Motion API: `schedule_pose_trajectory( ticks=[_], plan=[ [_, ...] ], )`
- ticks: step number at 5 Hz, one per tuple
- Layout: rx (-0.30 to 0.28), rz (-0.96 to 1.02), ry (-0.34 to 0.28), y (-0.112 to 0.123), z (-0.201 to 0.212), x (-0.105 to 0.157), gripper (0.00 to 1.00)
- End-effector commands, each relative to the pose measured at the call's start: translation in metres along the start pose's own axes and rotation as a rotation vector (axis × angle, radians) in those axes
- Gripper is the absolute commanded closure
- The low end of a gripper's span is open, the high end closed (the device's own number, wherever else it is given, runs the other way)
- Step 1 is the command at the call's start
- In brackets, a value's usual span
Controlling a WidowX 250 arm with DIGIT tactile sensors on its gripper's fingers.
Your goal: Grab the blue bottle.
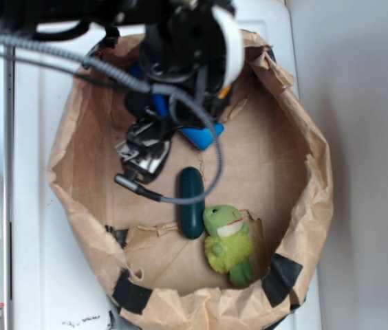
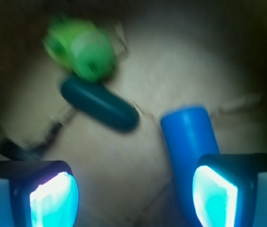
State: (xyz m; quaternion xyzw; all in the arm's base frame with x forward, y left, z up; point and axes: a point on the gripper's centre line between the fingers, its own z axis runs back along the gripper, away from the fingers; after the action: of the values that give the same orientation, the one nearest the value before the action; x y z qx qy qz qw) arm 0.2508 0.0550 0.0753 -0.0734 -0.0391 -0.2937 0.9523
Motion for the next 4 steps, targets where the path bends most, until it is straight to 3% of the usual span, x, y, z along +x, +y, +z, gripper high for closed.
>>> schedule_pose_trajectory(
  ticks=[1,2,3,4],
  plan=[
    [0.064,-0.029,0.035,0.021,-0.025,0.024,0.0],
    [0.084,-0.015,0.052,0.032,-0.039,0.031,0.0],
    [0.104,-0.019,0.046,0.03,-0.041,0.029,1.0],
    [0.063,-0.033,0.002,0.019,-0.026,0.029,1.0]
  ],
)
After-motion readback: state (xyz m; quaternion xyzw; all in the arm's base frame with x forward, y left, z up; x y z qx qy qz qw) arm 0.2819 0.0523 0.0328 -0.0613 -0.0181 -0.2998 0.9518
